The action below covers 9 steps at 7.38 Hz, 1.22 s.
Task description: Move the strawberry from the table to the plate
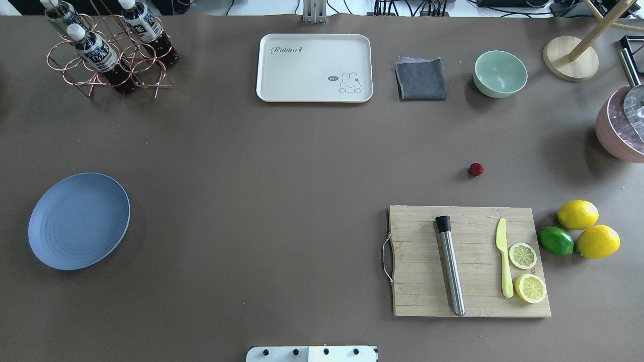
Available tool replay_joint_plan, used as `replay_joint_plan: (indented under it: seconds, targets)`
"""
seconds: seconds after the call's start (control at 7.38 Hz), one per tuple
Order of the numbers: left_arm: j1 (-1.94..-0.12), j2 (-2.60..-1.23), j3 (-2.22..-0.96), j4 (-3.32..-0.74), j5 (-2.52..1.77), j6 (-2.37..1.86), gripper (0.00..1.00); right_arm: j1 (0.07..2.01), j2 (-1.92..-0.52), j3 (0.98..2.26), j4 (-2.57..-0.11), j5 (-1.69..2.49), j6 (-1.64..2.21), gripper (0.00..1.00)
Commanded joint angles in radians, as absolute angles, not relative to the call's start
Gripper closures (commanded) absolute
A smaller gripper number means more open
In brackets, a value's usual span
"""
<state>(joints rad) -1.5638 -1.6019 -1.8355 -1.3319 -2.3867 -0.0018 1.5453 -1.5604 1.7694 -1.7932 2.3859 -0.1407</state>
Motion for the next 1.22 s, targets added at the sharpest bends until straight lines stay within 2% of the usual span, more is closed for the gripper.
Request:
replay_joint_plan:
  seconds: [0.0, 1.08]
  targets:
    - [-1.563, -1.595, -1.795, -1.315, -2.388, 0.009, 0.03, 1.543, -1.562, 1.766, -1.793, 2.379, -0.14, 0.0]
    - [-1.566, -1.565, -1.819, -1.361, -2.347, 0.005, 0.02, 1.523, -1.565, 1.76, -1.766, 2.381, -0.14, 0.0]
